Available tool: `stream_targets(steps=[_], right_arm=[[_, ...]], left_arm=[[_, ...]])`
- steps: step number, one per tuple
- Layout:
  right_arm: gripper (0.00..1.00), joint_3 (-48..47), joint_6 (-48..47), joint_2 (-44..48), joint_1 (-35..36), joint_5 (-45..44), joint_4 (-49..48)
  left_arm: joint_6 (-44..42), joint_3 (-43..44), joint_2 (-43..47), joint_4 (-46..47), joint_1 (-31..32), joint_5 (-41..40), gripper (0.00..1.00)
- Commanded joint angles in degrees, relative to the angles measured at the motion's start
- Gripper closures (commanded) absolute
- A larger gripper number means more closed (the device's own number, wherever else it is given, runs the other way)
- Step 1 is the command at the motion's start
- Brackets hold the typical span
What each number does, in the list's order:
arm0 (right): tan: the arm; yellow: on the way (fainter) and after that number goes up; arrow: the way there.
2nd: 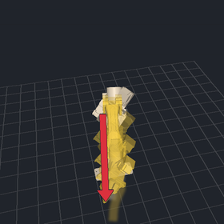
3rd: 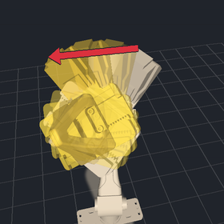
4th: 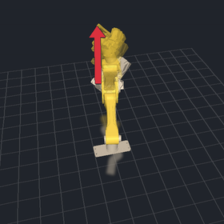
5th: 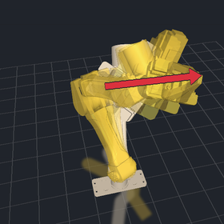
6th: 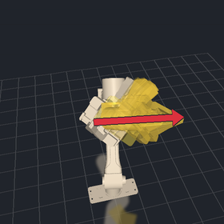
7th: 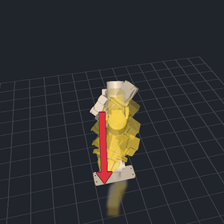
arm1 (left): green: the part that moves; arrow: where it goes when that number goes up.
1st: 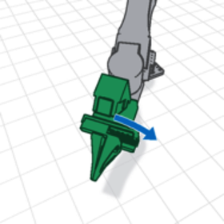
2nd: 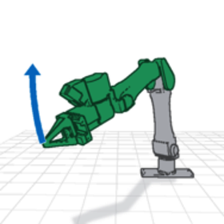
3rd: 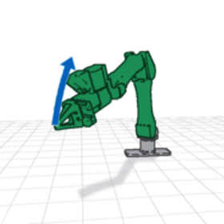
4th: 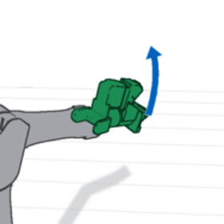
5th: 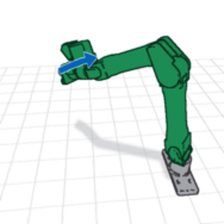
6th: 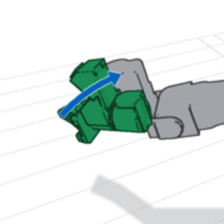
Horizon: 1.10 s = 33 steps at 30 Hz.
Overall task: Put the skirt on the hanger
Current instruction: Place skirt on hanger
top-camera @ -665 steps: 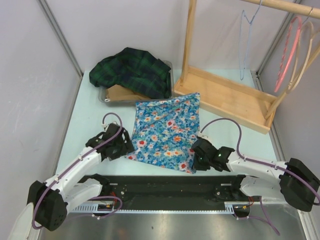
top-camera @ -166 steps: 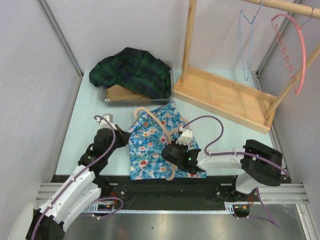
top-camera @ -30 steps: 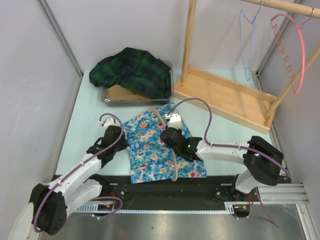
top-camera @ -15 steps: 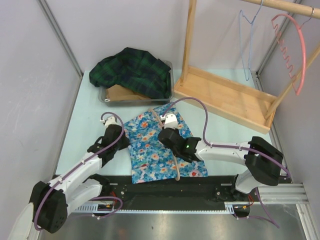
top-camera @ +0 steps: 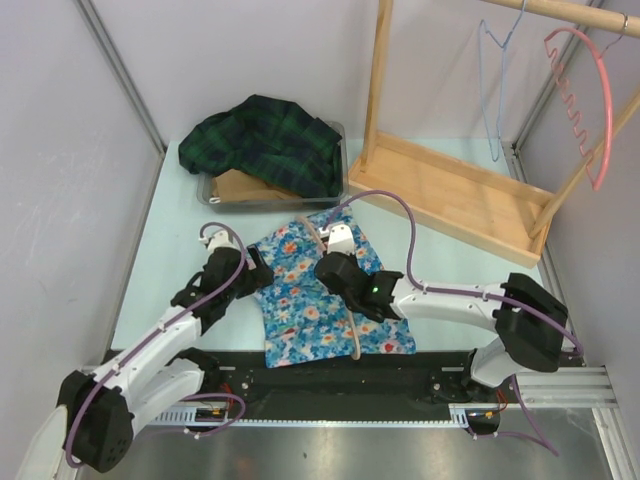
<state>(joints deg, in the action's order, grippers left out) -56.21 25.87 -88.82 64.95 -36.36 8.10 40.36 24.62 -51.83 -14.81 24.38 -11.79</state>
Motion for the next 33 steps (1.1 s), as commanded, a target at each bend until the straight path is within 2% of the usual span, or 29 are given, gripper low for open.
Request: stream_targets(steps=[1, 8, 14, 20, 24, 25, 29, 33], right_arm=[[1.00, -3.9, 1.2, 6.5, 0.4, 0.1, 1.7], [1.00, -7.2, 1.8, 12.1, 0.5, 2.3, 6.4], [1.00, -12.3, -1.4, 16.1, 0.9, 7.2, 12.7], [1.00, -15.0, -7.7, 21.8, 1.0, 12.2, 21.0], [1.00, -15.7, -11.9, 26.2, 1.1, 14.3, 24.6], [1.00, -15.9, -12.7, 27.0, 1.1, 14.5, 25.0], [1.00, -17.2, -16.3, 29.6, 1.4, 14.8, 26.5], [1.00, -18.5, -20.7, 29.0, 2.4, 16.3, 27.8]], left_arm=[[-1.9, 6.5, 3.8, -1.4, 0.2, 0.7, 0.00], [-4.7, 14.8, 6.1, -6.6, 0.2, 1.6, 0.00], [-8.0, 20.8, 5.6, -8.7, 0.2, 4.4, 0.00], [-12.1, 27.1, 5.9, -10.2, 0.2, 11.2, 0.00], [-14.7, 31.6, 5.4, -10.1, 0.2, 21.9, 0.00], [-14.3, 33.5, 5.2, -10.9, 0.2, 24.7, 0.00], [-10.0, 39.7, 1.3, -17.3, 0.2, 26.7, 0.00], [-5.2, 40.8, 0.2, -14.0, 0.9, 30.7, 0.00]])
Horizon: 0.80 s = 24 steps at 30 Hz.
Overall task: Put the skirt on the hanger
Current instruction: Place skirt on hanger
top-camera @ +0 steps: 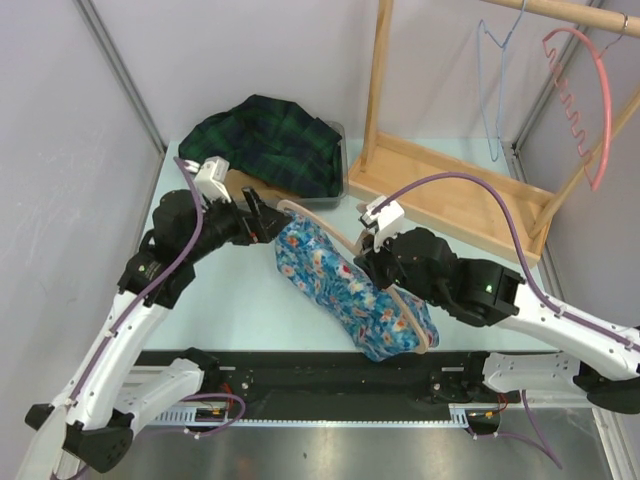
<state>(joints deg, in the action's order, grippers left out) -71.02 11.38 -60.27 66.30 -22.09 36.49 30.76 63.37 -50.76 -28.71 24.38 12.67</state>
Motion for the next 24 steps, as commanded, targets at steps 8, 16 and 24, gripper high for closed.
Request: stream_targets(steps=[8, 16, 24], right_arm=[[1.00, -9.4, -10.8, 0.7, 0.1, 20.6, 8.0], [1.00, -14.6, -11.2, 1.6, -1.3, 36.5, 14.3], [1.00, -22.7, -14.4, -0.1, -1.2, 44.1, 16.5]], left_arm=[[-11.8, -0.2, 4.7, 3.6, 8.5, 7.2, 0.00], [-15.7, -1.2, 9.2, 12.0, 8.5, 32.1, 0.01], [-19.9, 0.8, 1.5, 7.3, 12.4, 39.6, 0.00]])
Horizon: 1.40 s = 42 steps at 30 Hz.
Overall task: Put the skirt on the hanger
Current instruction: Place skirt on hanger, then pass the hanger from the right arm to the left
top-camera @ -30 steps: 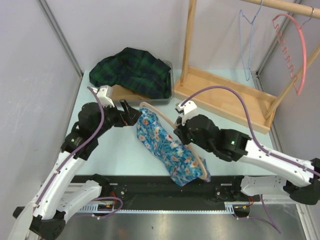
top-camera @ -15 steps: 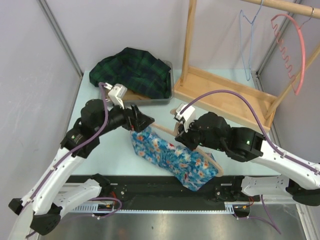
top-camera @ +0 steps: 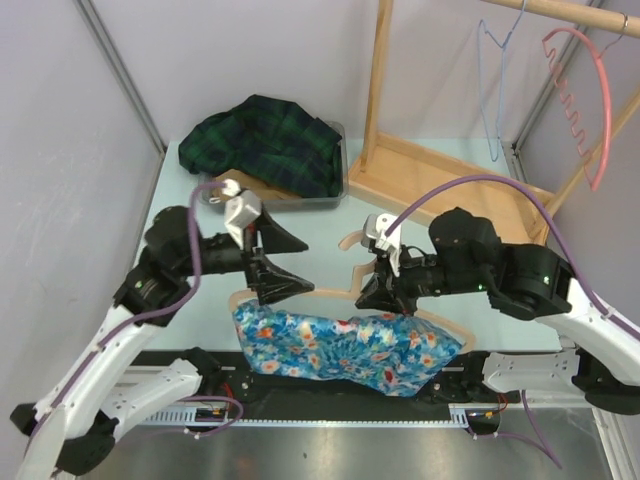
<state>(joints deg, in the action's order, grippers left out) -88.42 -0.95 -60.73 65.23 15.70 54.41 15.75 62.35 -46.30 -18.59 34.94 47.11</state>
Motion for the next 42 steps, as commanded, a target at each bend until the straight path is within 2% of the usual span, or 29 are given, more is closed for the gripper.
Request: stream_targets(steps=[1, 10, 13, 15, 16, 19, 24, 29, 32, 35, 36, 41, 42], right_arm=[[1.00, -6.1, -2.2, -0.2, -0.1, 7.1, -1.2], [1.00, -9.0, -4.7, -5.1, 0.3, 6.8, 1.7], [1.00, -8.9, -5.3, -5.7, 0.4, 6.4, 1.6], [1.00, -9.0, -5.6, -6.9, 0.6, 6.0, 2.4], [1.00, -9.0, -5.8, -6.9, 0.7, 5.8, 2.7], [1.00, -7.6, -5.8, -6.8, 0.9, 3.9, 1.7], [1.00, -5.3, -5.8, -5.5, -0.4, -0.2, -1.0], [1.00, -6.8, -6.4, -6.0, -1.4, 1.7, -2.6], [1.00, -8.0, -7.1, -7.1, -1.6, 3.0, -2.4], [1.00, -8.9, -7.7, -7.9, -1.8, 5.6, -1.8], [1.00, -9.1, -7.8, -8.0, -1.9, 6.2, -1.5], [1.00, -9.8, -7.9, -8.1, -1.8, 7.0, 0.3], [1.00, -9.8, -8.0, -8.2, -1.9, 7.0, 0.6]], left_arm=[[-5.4, 2.2, -4.2, -3.6, 1.9, 5.3, 0.00], [-8.5, 4.5, -6.0, -6.8, 2.4, 11.8, 0.03], [-9.4, 5.0, -5.5, -8.1, 2.3, 10.2, 0.04], [-9.0, 5.8, -4.8, -7.9, 2.3, 8.0, 0.04], [-8.8, 6.2, -4.5, -7.9, 2.4, 4.1, 0.04], [-8.8, 6.8, -3.8, -7.1, 2.4, 2.0, 0.04], [-6.2, 5.0, -3.9, -4.2, 2.3, 8.2, 0.04], [-4.2, 2.9, -6.5, -5.0, 2.4, 13.8, 0.02], [-5.2, 2.9, -8.7, -8.2, 2.4, 14.2, 0.02], [-7.3, 3.5, -9.7, -11.1, 2.4, 12.3, 0.07], [-7.9, 4.1, -9.9, -12.1, 2.4, 11.0, 0.12], [-12.1, 5.4, -10.6, -17.3, 2.8, 10.2, 0.23], [-12.8, 5.6, -10.6, -18.1, 2.9, 9.8, 0.29]])
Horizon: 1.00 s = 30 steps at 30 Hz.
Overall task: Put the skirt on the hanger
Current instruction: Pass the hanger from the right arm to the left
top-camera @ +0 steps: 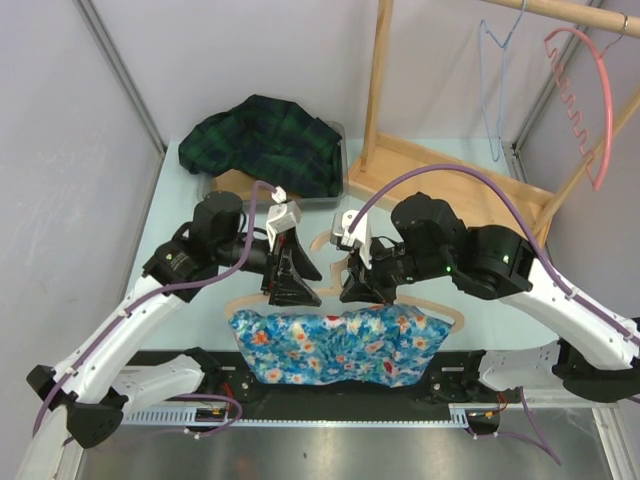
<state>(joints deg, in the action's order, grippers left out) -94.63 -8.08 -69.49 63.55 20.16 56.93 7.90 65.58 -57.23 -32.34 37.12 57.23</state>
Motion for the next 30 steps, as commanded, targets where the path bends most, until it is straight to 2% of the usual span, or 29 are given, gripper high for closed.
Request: stream_targets(steps=[1, 2, 5, 6, 7, 8, 11, 14, 16, 18, 20, 23, 26, 30], right_arm=[[1.00, -3.7, -0.9, 0.4, -0.2, 2.5, -1.7], [1.00, -3.5, -0.9, 0.3, -0.2, 2.3, -1.7], [1.00, -3.5, -0.6, -0.1, -0.2, 2.2, -2.0], [1.00, -3.4, -0.3, -0.2, -0.2, 2.6, -2.4], [1.00, -3.5, 0.0, -0.5, -0.3, 2.7, -2.6], [1.00, -3.4, 0.3, -0.6, -0.4, 2.9, -2.7], [1.00, -3.5, 1.6, -0.6, -1.4, 4.5, -3.3], [1.00, -3.4, 3.0, 0.4, -3.3, 6.7, -3.8], [0.90, -3.2, 3.5, 1.4, -4.7, 9.4, -3.8], [0.66, -2.5, 3.8, 2.1, -6.6, 12.0, -3.8], [0.49, -1.8, 3.6, 3.5, -8.2, 13.1, -3.8], [0.39, -1.5, 2.4, 6.5, -8.6, 9.4, -3.6], [0.31, -1.8, 2.0, 9.1, -10.7, 9.3, -3.2], [0.28, -4.3, -1.1, 9.6, -13.9, 9.3, 1.9]], left_arm=[[-6.0, 2.5, 0.4, -4.8, 1.1, -1.3, 0.32], [-6.6, 2.5, 0.5, -5.7, 1.2, -1.7, 0.35], [-7.7, 2.6, 1.1, -5.9, 1.9, -2.7, 0.60], [-7.7, 2.7, 1.2, -6.0, 2.1, -3.8, 0.83], [-7.8, 3.0, 1.3, -6.0, 2.5, -6.4, 0.94], [-7.7, 3.1, 1.6, -6.1, 2.7, -8.5, 1.00], [-9.6, 3.5, 3.5, -5.4, 3.5, -14.9, 1.00], [-9.3, 3.6, 6.4, -3.8, 3.6, -17.0, 1.00], [-9.3, 4.3, 7.7, -3.8, 3.7, -17.2, 1.00], [-9.4, 6.1, 8.7, -4.9, 3.6, -17.2, 1.00], [-9.8, 7.7, 9.2, -6.8, 3.6, -17.4, 1.00], [-10.8, 11.2, 10.1, -9.9, 3.6, -17.5, 1.00], [-11.4, 14.0, 11.2, -12.4, 3.6, -17.7, 1.00], [-12.8, 18.1, 11.4, -16.4, 3.6, -16.7, 1.00]])
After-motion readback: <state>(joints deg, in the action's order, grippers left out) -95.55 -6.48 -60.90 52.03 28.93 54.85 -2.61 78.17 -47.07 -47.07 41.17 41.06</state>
